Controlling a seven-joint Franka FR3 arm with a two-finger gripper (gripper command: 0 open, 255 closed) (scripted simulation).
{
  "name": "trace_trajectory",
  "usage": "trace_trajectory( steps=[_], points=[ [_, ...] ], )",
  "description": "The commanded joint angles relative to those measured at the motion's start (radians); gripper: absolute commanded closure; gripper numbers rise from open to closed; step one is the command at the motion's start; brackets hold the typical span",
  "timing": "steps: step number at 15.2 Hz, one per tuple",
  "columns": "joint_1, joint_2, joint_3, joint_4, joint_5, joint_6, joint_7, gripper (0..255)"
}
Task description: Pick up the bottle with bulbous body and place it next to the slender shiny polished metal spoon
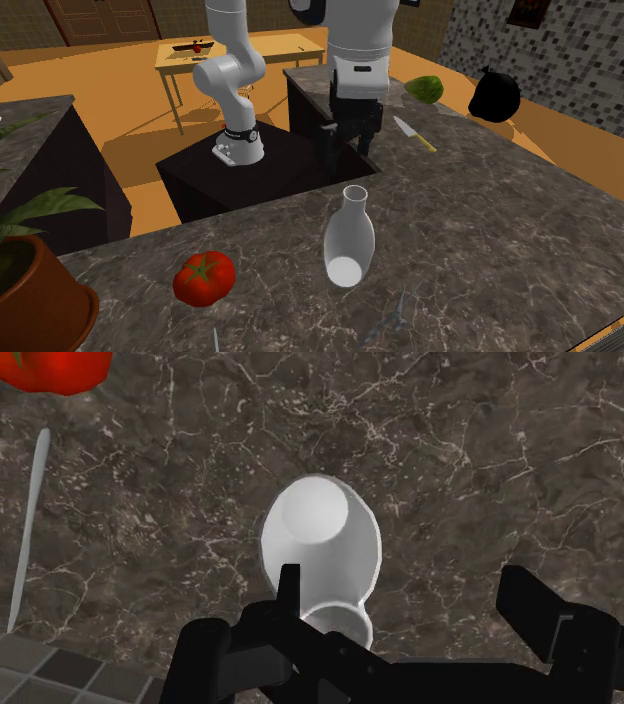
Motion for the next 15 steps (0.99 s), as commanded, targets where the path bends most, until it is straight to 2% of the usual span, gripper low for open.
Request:
trace_trajectory(
  steps=[1,4,11,15],
  points=[
    [-0.017,0.077,-0.005,0.080,0.020,-0.005,-0.020,0],
    [-0.044,0.174,-0.008,0.192,0.045,-0.022,-0.042,0],
    [-0.041,0.187,-0.004,0.109,0.051,0.074,-0.047,0],
    [-0.041,0.187,-0.004,0.109,0.051,0.074,-0.047,0]
  ],
)
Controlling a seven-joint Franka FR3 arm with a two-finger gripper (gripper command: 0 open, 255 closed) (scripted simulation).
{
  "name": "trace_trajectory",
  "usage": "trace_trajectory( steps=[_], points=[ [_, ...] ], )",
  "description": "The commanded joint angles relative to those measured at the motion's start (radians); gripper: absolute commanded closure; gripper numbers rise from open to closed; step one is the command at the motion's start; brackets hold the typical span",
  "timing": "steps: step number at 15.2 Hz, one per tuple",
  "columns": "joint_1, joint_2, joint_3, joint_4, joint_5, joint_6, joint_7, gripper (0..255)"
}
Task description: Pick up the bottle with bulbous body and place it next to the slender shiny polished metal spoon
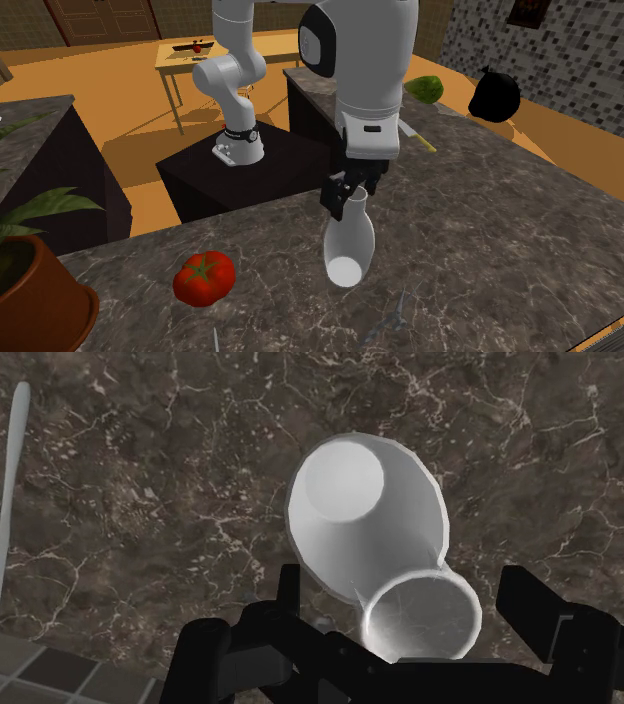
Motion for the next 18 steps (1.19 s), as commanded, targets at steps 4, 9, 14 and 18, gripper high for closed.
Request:
trace_trajectory(
  steps=[4,9,14,18],
  points=[
    [0.000,0.000,0.000,-0.001,0.000,0.001,0.000,0],
    [0.000,0.000,0.000,-0.001,0.000,0.001,0.000,255],
    [0.000,0.000,0.000,-0.001,0.000,0.001,0.000,255],
    [0.000,-0.011,-0.002,0.038,-0.004,-0.048,0.004,255]
  ],
)
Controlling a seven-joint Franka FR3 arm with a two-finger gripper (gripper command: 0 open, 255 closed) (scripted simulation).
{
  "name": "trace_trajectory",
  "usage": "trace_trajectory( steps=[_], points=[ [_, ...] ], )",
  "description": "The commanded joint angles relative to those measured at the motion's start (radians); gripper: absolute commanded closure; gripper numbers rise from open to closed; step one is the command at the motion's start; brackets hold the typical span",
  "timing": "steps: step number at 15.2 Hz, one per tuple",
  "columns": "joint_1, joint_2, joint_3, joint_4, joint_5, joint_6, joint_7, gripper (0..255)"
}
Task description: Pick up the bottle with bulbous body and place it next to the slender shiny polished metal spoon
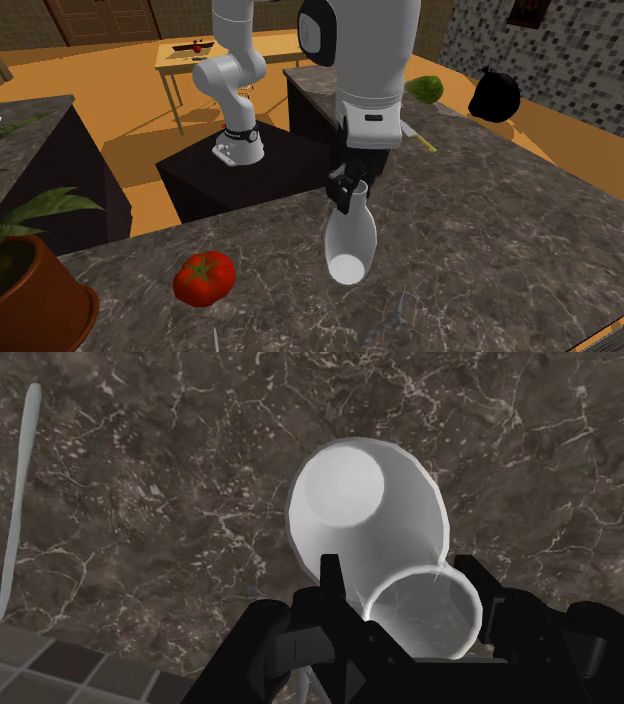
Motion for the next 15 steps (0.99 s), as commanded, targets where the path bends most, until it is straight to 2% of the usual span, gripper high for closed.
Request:
trace_trajectory(
  steps=[1,12,13,15],
  points=[
    [0.000,-0.004,-0.001,0.022,-0.002,-0.026,0.002,255],
    [-0.007,-0.011,-0.004,0.160,-0.006,-0.170,0.009,255],
    [-0.007,-0.011,-0.004,0.161,-0.006,-0.171,0.009,255],
    [0.029,-0.069,0.005,0.080,-0.023,-0.145,0.049,255]
  ],
)
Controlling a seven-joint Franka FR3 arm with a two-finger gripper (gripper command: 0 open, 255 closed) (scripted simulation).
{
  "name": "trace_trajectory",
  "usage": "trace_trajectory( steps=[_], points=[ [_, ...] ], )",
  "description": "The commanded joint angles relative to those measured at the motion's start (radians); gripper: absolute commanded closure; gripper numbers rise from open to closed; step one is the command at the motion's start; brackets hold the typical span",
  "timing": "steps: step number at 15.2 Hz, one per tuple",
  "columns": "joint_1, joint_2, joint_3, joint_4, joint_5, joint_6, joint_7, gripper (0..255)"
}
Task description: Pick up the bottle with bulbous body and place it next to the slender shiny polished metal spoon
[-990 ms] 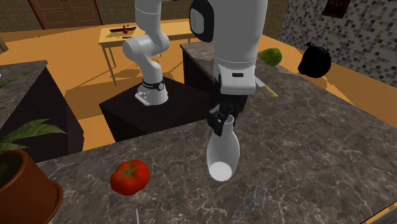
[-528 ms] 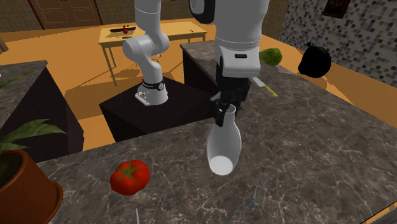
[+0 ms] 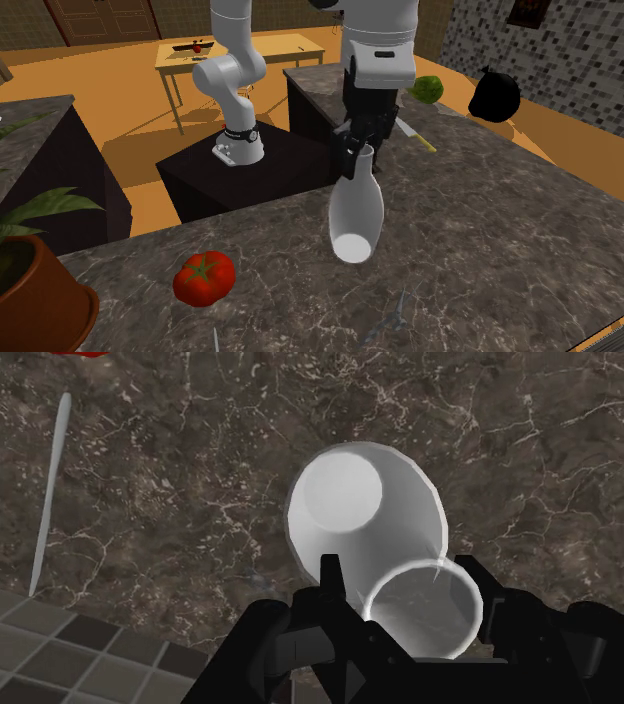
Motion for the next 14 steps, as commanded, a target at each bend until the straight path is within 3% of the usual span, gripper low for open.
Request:
trace_trajectory(
  steps=[1,14],
  points=[
    [0.033,-0.048,0.010,-0.063,-0.015,0.018,0.041,255],
    [0.211,-0.302,0.127,-0.387,-0.078,0.104,0.338,255]
  ],
)
